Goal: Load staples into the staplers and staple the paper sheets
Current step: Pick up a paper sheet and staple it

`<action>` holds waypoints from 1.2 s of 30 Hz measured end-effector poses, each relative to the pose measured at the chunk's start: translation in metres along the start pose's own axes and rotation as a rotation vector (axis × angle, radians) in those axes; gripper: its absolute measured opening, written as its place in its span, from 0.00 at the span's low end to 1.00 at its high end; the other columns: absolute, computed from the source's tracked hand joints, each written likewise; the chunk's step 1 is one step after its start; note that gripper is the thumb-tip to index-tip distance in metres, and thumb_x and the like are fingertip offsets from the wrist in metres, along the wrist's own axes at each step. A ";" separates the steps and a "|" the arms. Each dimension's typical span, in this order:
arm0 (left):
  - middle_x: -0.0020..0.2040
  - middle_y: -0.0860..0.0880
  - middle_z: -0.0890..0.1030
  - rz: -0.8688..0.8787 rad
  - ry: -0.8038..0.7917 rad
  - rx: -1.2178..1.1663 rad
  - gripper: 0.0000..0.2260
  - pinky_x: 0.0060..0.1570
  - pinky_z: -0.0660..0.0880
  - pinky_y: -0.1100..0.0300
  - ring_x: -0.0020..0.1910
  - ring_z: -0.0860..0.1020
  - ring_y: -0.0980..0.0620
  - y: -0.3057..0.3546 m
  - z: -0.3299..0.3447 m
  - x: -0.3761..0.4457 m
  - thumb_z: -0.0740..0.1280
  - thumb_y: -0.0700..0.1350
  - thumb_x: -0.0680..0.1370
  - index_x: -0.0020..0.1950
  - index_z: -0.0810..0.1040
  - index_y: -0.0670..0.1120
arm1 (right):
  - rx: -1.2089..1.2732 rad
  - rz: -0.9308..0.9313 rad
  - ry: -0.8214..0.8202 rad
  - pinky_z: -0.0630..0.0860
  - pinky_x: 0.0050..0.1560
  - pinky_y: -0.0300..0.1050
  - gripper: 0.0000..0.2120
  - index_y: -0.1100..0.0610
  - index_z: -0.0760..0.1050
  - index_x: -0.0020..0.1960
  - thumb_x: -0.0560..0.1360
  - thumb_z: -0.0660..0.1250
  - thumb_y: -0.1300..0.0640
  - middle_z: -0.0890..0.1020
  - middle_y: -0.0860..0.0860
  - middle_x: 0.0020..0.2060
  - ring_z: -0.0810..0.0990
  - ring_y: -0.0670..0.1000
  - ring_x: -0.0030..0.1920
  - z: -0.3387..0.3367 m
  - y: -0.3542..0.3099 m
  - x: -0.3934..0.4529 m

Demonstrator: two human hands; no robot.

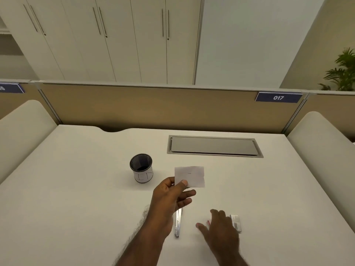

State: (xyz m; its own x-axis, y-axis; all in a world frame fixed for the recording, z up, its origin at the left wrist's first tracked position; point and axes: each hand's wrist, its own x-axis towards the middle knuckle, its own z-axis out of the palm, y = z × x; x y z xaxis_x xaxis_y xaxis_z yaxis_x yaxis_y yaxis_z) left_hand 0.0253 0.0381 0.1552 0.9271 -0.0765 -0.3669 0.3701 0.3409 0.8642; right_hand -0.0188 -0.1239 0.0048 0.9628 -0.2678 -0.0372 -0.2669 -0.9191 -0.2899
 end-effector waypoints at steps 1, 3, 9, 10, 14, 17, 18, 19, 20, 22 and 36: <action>0.48 0.45 0.86 0.013 -0.006 -0.017 0.10 0.42 0.80 0.55 0.47 0.85 0.43 0.007 0.001 -0.002 0.68 0.42 0.78 0.58 0.78 0.43 | 0.116 0.064 0.033 0.76 0.40 0.46 0.25 0.47 0.74 0.56 0.68 0.66 0.32 0.78 0.45 0.46 0.80 0.49 0.47 -0.020 -0.010 0.004; 0.46 0.48 0.86 0.054 -0.009 -0.048 0.09 0.41 0.79 0.56 0.45 0.85 0.44 0.025 0.006 -0.007 0.67 0.42 0.78 0.58 0.78 0.44 | 0.597 0.095 0.028 0.76 0.47 0.45 0.23 0.43 0.74 0.58 0.72 0.57 0.30 0.79 0.42 0.49 0.79 0.47 0.50 -0.077 -0.035 0.014; 0.43 0.48 0.84 0.189 -0.039 -0.021 0.06 0.38 0.78 0.57 0.38 0.82 0.51 0.075 0.032 -0.026 0.66 0.43 0.78 0.54 0.79 0.45 | 1.232 -0.208 0.050 0.82 0.39 0.40 0.12 0.46 0.78 0.54 0.73 0.65 0.46 0.85 0.43 0.43 0.84 0.47 0.45 -0.226 -0.102 0.013; 0.42 0.48 0.84 0.204 -0.055 -0.010 0.05 0.38 0.78 0.56 0.38 0.81 0.52 0.081 0.035 -0.030 0.66 0.43 0.78 0.52 0.80 0.46 | 1.251 -0.205 0.081 0.82 0.40 0.40 0.09 0.47 0.80 0.52 0.74 0.67 0.49 0.86 0.44 0.42 0.85 0.47 0.45 -0.236 -0.106 0.012; 0.46 0.49 0.83 0.342 0.006 0.095 0.03 0.41 0.80 0.58 0.42 0.81 0.52 0.096 0.044 -0.042 0.68 0.43 0.78 0.51 0.79 0.48 | 1.344 -0.134 0.134 0.82 0.40 0.41 0.04 0.51 0.82 0.47 0.74 0.69 0.55 0.86 0.49 0.41 0.86 0.51 0.43 -0.253 -0.114 0.005; 0.46 0.51 0.82 0.707 0.321 0.186 0.05 0.41 0.77 0.66 0.44 0.79 0.56 0.103 0.040 -0.051 0.71 0.41 0.75 0.48 0.78 0.49 | 1.397 -0.099 0.162 0.82 0.38 0.41 0.03 0.51 0.82 0.45 0.74 0.69 0.55 0.87 0.51 0.40 0.86 0.52 0.41 -0.257 -0.119 0.000; 0.46 0.51 0.82 0.830 0.379 0.226 0.05 0.40 0.76 0.67 0.44 0.79 0.56 0.107 0.038 -0.056 0.71 0.41 0.75 0.47 0.78 0.49 | 1.413 -0.094 0.166 0.82 0.38 0.41 0.03 0.52 0.82 0.45 0.74 0.69 0.56 0.87 0.51 0.40 0.86 0.52 0.40 -0.259 -0.121 -0.002; 0.46 0.51 0.81 0.927 0.393 0.272 0.04 0.40 0.76 0.66 0.44 0.79 0.56 0.110 0.036 -0.060 0.71 0.43 0.74 0.47 0.79 0.50 | 1.422 -0.093 0.169 0.82 0.38 0.41 0.03 0.52 0.82 0.45 0.74 0.69 0.56 0.87 0.52 0.40 0.86 0.52 0.40 -0.260 -0.123 -0.003; 0.46 0.52 0.81 0.999 0.379 0.324 0.04 0.41 0.76 0.64 0.44 0.79 0.55 0.112 0.036 -0.064 0.70 0.43 0.74 0.48 0.79 0.50 | 1.430 -0.096 0.168 0.82 0.38 0.41 0.03 0.52 0.82 0.45 0.73 0.70 0.56 0.87 0.52 0.40 0.86 0.52 0.40 -0.262 -0.125 -0.004; 0.49 0.55 0.80 1.069 0.312 0.427 0.07 0.43 0.77 0.63 0.47 0.79 0.54 0.113 0.039 -0.071 0.69 0.44 0.74 0.50 0.80 0.52 | 1.458 -0.116 0.155 0.82 0.39 0.41 0.03 0.52 0.82 0.45 0.73 0.70 0.55 0.87 0.50 0.38 0.86 0.53 0.41 -0.265 -0.128 -0.007; 0.49 0.51 0.85 0.677 -0.184 0.083 0.16 0.48 0.78 0.64 0.53 0.83 0.51 0.135 0.047 -0.095 0.67 0.56 0.74 0.56 0.80 0.48 | 0.835 -0.562 0.433 0.68 0.62 0.27 0.16 0.40 0.75 0.63 0.77 0.60 0.42 0.68 0.39 0.71 0.67 0.36 0.69 -0.279 -0.147 -0.035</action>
State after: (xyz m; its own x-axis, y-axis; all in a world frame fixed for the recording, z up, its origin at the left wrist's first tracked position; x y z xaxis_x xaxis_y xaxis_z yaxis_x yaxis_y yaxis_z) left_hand -0.0104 0.0477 0.3227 0.9473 -0.0324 0.3188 -0.2954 0.2974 0.9079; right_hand -0.0255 -0.0599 0.3159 0.7974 -0.1011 0.5949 0.4763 -0.4999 -0.7234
